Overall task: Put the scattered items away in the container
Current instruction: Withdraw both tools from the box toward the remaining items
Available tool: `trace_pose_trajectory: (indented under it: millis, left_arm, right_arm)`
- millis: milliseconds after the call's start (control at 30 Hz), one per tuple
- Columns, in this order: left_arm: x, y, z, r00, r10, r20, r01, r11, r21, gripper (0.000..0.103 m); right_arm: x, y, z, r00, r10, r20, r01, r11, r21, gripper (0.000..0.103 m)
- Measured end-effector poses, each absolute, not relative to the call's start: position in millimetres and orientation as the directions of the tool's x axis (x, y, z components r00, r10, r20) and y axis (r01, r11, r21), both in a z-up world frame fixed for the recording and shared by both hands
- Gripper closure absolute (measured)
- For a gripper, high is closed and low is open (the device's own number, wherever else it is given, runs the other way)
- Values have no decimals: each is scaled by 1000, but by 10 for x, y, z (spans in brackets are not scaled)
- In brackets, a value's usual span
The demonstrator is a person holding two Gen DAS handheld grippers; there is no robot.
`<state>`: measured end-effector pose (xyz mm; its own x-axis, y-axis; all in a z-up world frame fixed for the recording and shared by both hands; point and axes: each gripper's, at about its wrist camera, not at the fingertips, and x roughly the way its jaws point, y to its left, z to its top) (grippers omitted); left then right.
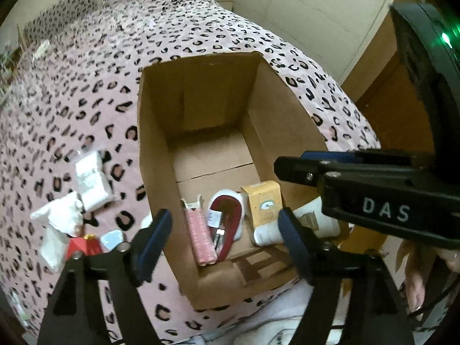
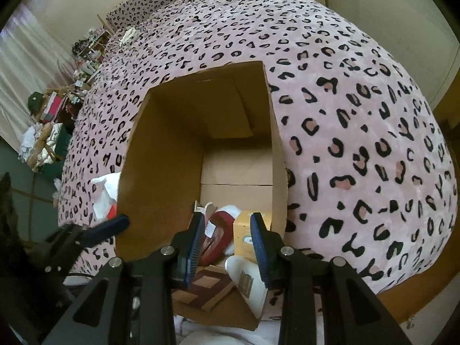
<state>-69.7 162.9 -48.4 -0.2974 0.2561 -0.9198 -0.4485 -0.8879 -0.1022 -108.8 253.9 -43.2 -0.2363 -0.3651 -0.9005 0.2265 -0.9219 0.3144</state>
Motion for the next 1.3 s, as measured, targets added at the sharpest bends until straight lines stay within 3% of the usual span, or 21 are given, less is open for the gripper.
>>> trace_pose_trajectory:
  millis: [300,800,1300]
  left_arm:
    - [-589,1604,-405,-327,184,-927,-453,-891,-17,15]
    - [-496,1021,-218,-376,180,-909,-357,-933,-37,14]
    - [-359,-294,-319,-409,112,-906,-126,-990,-65,14]
  right_arm:
    - [-1017,2511,-346,-247,-350,-904,239,-926,293,69]
    - [-806,2264,-149,-270,-343,-900,285,-921,266,69]
    - [-479,1387,-24,-226,-354,-908,424,-875,235,69]
